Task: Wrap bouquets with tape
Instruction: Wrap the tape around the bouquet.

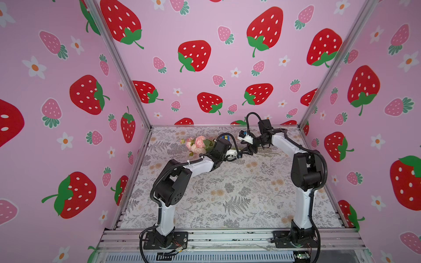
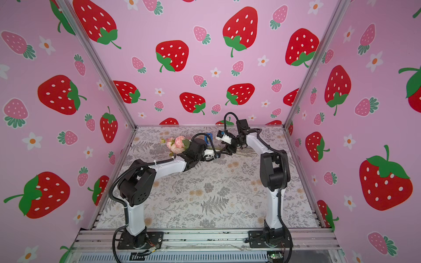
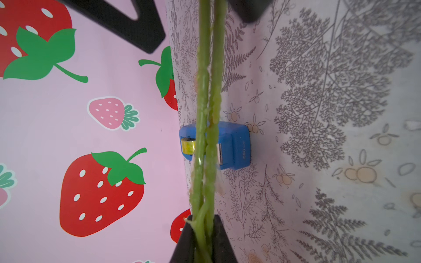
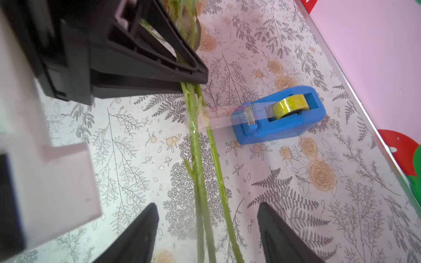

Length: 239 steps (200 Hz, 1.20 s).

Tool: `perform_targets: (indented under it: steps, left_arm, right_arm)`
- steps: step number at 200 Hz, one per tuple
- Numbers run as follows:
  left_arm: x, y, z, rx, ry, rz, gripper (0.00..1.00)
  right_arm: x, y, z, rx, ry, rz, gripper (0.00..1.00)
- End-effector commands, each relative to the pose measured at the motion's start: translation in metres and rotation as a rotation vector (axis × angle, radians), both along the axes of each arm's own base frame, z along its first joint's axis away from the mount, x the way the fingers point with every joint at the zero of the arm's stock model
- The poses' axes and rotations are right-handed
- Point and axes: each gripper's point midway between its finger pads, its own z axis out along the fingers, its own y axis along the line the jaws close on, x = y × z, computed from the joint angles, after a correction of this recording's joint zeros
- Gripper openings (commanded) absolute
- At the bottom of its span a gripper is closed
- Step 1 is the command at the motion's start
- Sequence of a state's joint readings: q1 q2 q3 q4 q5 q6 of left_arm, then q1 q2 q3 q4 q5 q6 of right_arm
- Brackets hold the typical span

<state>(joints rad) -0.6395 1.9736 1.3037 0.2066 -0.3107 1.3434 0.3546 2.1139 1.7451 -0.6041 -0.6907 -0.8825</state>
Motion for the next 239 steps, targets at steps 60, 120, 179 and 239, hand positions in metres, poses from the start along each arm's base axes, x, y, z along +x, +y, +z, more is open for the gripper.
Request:
perform_targets:
  steps: [60,120,179,239]
  left_arm:
    - [-0.011,-0.017,0.016,-0.008,-0.003,-0.068,0.0]
    - [-0.032,-0.018,0.014,-0.062,0.153,-0.085,0.01]
    - [-0.09,0.015,0.021,-0.184,0.4,-0.063,0.62]
    - [-0.11,0.046,0.064,-0.401,0.588,-0.009,0.65]
  right_arm:
    - [0.015,0.011,-0.026,-0.047,-0.026,0.006,0.4]
    - [0.012,0.021,-0.016,-0.029,-0.142,0.093,0.0]
    - [0.0,0.03,-0.011,-0.064,-0.389,0.162,0.0]
    - [-0.006,0.042,0.02,-0.002,-0.71,0.131,0.0]
